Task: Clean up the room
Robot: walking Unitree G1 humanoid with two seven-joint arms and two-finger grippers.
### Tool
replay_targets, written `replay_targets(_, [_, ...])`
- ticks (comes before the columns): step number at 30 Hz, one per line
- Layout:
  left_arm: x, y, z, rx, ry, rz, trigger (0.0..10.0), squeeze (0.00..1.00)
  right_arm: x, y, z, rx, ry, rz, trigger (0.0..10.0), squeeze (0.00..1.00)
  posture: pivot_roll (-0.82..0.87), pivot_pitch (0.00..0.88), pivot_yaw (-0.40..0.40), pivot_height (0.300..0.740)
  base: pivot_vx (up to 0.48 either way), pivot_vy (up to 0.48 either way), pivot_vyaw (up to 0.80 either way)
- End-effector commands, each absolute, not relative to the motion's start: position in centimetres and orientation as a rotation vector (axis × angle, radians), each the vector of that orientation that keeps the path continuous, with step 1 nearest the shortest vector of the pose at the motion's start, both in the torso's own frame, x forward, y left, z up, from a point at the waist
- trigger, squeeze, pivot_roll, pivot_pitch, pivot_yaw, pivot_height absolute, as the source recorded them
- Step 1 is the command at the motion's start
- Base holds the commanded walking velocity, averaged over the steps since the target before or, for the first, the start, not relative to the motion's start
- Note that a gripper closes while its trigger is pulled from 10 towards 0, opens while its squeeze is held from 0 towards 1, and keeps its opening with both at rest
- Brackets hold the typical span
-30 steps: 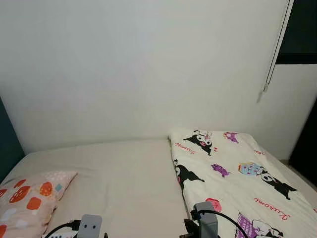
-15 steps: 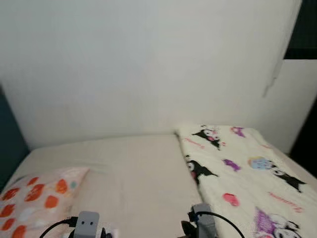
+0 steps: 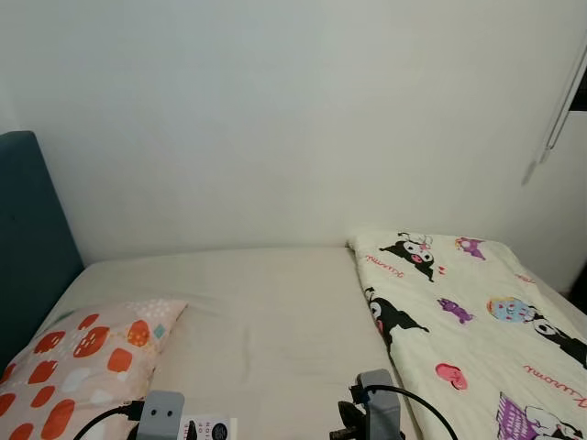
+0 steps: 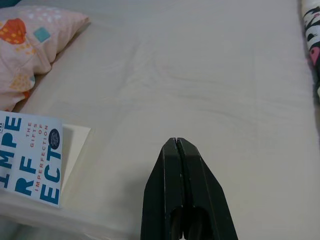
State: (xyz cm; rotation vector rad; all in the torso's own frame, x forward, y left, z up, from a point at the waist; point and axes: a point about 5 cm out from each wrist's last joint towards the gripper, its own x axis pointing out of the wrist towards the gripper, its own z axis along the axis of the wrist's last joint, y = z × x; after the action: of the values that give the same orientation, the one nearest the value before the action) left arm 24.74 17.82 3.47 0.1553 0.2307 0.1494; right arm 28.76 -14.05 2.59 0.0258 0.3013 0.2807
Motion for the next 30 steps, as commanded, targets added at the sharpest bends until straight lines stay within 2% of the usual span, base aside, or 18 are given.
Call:
replay_targets(1, [24.4,17.6,3.2,0.148,0.238,0.144,10.0,0.0,28.5,-14.0,2.3,0.028,0.303,0.279,10.0,0.0,-0.06,0.082,-0.049,0.74,0.0,0.0,0.0])
replay_targets(5, [24.3,17.2,3.3,0.167,0.22,0.101,10.0,0.0,28.5,-13.9,2.3,0.023,0.298,0.285,10.0,0.0,-0.06,0.087,-0.043,0.74,0.0,-0.24,0.0])
replay_targets(24, [23.5,17.7,2.4,0.174,0.275,0.098,10.0,0.0,27.8,-13.8,2.1,0.085,0.301,0.266,10.0,0.0,-0.05,0.087,-0.032,0.74,0.0,0.0,0.0])
replay_targets(30, [23.3,17.5,2.4,0.154,0.274,0.098,10.0,0.0,27.7,-14.6,1.8,0.028,0.308,0.198,10.0,0.0,-0.05,0.088,-0.035,0.74,0.0,0.0,0.0])
